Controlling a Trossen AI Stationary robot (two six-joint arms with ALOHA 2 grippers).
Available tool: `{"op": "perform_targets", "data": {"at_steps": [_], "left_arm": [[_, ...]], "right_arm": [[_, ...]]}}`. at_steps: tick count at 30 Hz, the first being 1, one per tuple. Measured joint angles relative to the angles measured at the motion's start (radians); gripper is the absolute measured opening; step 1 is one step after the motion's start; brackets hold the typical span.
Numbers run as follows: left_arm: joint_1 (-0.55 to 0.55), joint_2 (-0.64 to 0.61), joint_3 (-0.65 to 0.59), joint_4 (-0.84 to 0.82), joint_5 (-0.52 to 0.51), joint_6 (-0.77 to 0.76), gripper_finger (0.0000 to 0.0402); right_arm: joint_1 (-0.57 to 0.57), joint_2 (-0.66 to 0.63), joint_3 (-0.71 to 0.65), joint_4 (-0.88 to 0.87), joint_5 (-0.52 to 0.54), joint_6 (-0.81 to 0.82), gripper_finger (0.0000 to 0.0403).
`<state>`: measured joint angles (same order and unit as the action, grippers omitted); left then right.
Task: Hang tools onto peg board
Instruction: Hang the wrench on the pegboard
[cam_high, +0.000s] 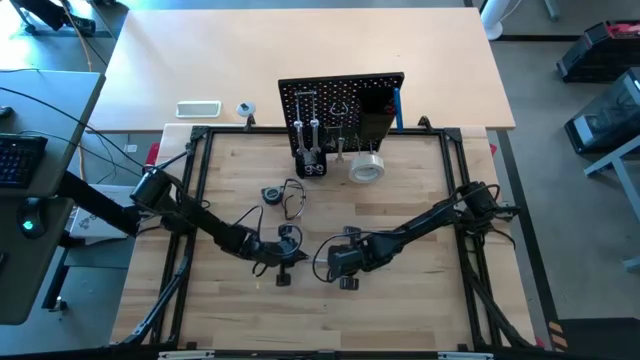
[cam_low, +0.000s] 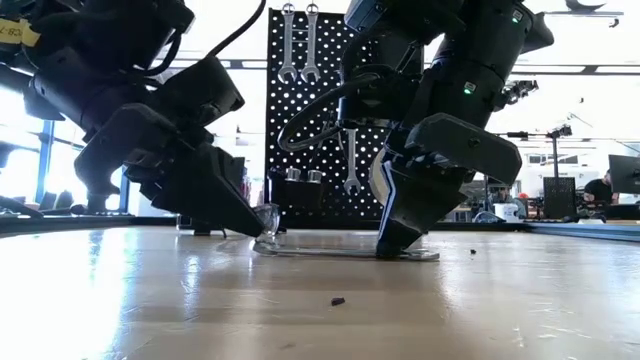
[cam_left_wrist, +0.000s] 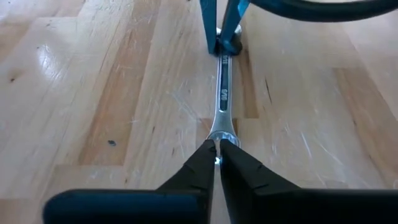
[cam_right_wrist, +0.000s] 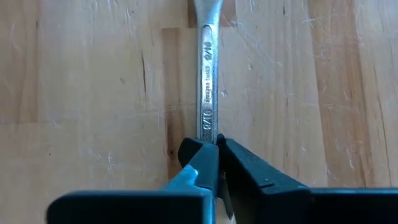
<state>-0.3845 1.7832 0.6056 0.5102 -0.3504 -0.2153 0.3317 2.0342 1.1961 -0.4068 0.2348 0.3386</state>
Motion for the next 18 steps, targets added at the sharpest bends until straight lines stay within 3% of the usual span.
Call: {"op": "perform_targets", "data": {"at_steps": [9,18], "left_arm": [[0.012,0.000,0.000,0.004,0.027,0.001,0.0001],[0.012,0.005,0.000,0.003,0.029,0.010,0.0001]], "right_arm": [[0.000,-0.002,-0.001,0.005,0.010,-0.003,0.0081],[0.000,-0.034,-0.002,0.006,0.027,-0.008,0.0092]]}}
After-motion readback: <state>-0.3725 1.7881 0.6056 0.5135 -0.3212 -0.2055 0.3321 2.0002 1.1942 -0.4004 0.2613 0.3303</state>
